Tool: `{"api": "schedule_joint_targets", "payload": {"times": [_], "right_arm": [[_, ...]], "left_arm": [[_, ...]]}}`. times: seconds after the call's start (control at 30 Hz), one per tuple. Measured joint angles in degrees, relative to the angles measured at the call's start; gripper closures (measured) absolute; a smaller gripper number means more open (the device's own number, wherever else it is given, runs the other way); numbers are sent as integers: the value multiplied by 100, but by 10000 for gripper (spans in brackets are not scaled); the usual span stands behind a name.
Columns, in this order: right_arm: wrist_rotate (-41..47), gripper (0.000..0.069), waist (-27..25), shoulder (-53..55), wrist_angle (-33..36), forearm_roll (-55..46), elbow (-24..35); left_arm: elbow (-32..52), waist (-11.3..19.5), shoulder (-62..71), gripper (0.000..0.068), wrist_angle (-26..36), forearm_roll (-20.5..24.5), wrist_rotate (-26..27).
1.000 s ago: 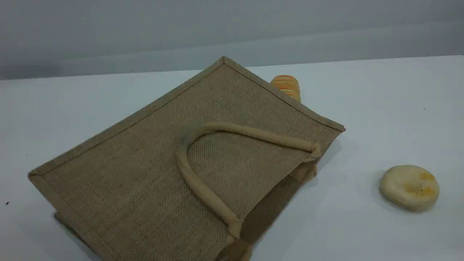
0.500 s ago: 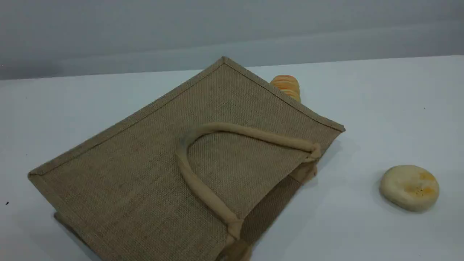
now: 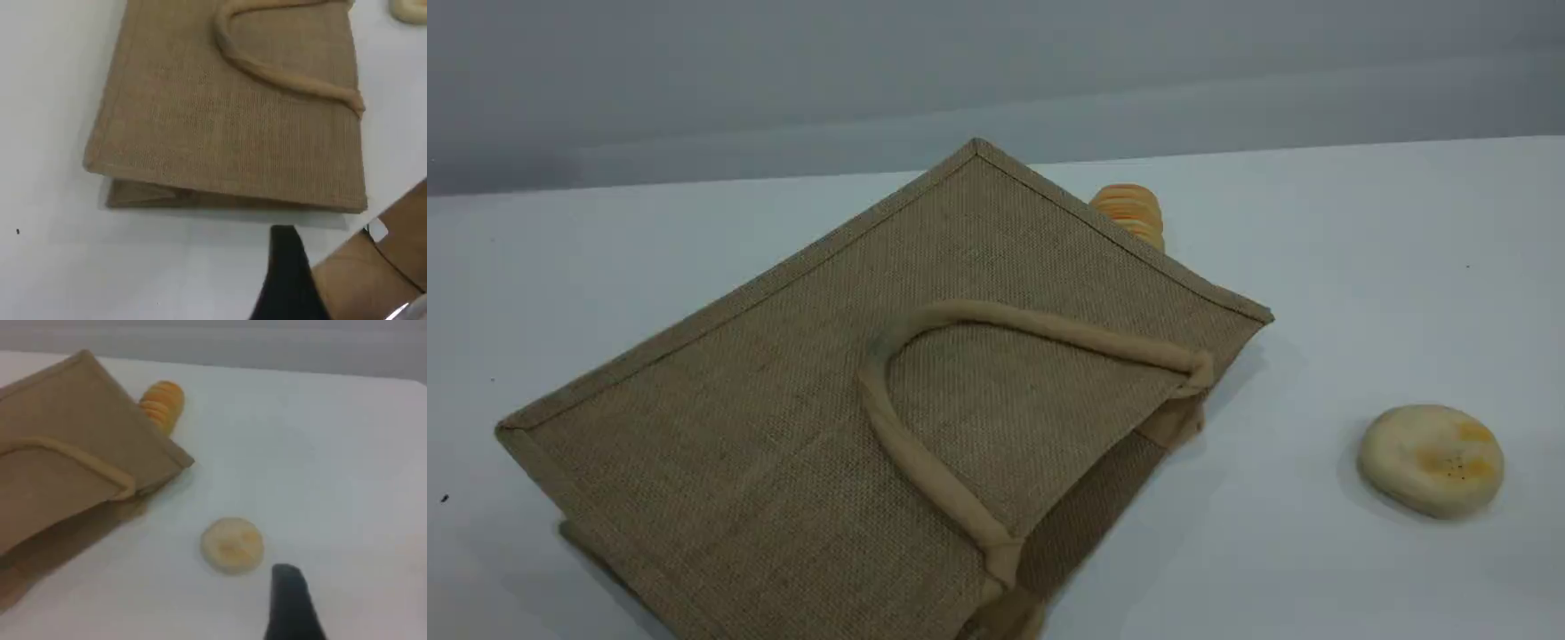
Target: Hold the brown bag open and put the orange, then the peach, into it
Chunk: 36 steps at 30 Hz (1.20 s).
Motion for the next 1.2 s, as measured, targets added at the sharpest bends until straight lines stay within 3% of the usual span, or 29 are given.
{"api": "schedule_joint_targets", "payload": {"times": [0.07, 0.17, 0.37, 0.5, 0.77, 1.2], "right_arm": [[0, 314, -4, 0, 0, 0, 0], [0, 321, -4, 0, -4, 0, 0], [11, 322, -4, 0, -4, 0, 0], [12, 330, -4, 0, -11, 0, 0], [6, 331, -4, 0, -11, 6, 0], [7, 331, -4, 0, -11, 6, 0]], "left_arm": [[0, 121, -22, 247, 0, -7, 0], [0, 563, -22, 247, 0, -18, 0], [0, 1914, -29, 247, 0, -21, 0], [0, 2557, -180, 247, 0, -21, 0], [0, 2630, -870, 247, 15, -21, 0], [-5, 2624, -894, 247, 21, -16, 0]]}}
